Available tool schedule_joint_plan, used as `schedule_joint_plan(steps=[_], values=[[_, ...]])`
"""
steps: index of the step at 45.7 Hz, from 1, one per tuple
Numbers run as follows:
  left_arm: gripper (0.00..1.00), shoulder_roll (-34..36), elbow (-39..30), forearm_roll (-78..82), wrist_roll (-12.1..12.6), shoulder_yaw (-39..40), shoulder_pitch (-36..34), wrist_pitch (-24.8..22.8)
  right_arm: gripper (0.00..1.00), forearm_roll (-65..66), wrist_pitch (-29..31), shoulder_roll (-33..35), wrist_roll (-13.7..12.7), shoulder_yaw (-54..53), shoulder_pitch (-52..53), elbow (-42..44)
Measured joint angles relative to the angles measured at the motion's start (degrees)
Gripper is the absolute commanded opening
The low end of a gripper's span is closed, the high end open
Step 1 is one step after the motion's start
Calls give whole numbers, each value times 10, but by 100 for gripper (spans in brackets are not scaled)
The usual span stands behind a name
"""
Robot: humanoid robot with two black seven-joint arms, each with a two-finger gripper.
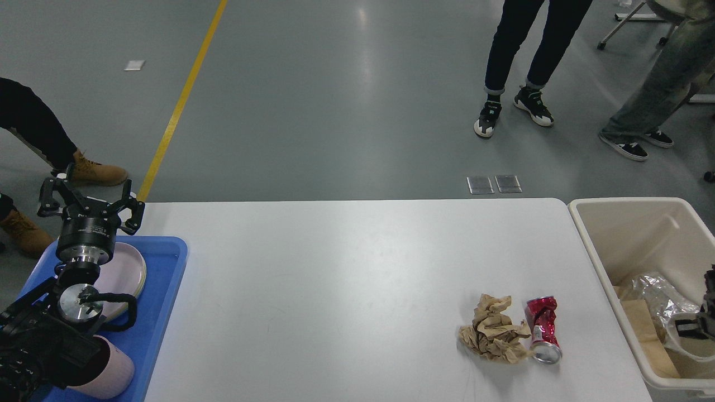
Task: Tidy desktop
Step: 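Lower the paper cup into the white bin and release it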
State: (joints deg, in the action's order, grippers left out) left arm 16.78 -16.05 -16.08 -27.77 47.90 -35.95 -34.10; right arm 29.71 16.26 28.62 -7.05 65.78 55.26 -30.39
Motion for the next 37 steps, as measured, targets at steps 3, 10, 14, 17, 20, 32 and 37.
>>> schedule_joint_plan(steps=[3, 10, 14, 17, 20, 32, 37], values=[[96, 0, 0, 0, 0, 0, 0, 0, 0, 0, -10, -10, 0, -11, -23, 16], [96, 0, 0, 0, 0, 0, 0, 0, 0, 0, -24, -30, 1, -21, -54, 41], [96, 0, 0, 0, 0, 0, 0, 0, 0, 0, -27, -36, 1, -22, -59, 45], [96, 0, 0, 0, 0, 0, 0, 0, 0, 0, -28, -40, 1, -24, -61, 46], [96, 0, 0, 0, 0, 0, 0, 0, 0, 0, -31, -47, 1, -25, -65, 47], [96, 0, 0, 0, 0, 0, 0, 0, 25, -2, -42, -53, 1, -32, -81, 59], [96, 0, 0, 0, 0, 0, 0, 0, 55, -4, -73, -50, 1, -43, -90, 63]])
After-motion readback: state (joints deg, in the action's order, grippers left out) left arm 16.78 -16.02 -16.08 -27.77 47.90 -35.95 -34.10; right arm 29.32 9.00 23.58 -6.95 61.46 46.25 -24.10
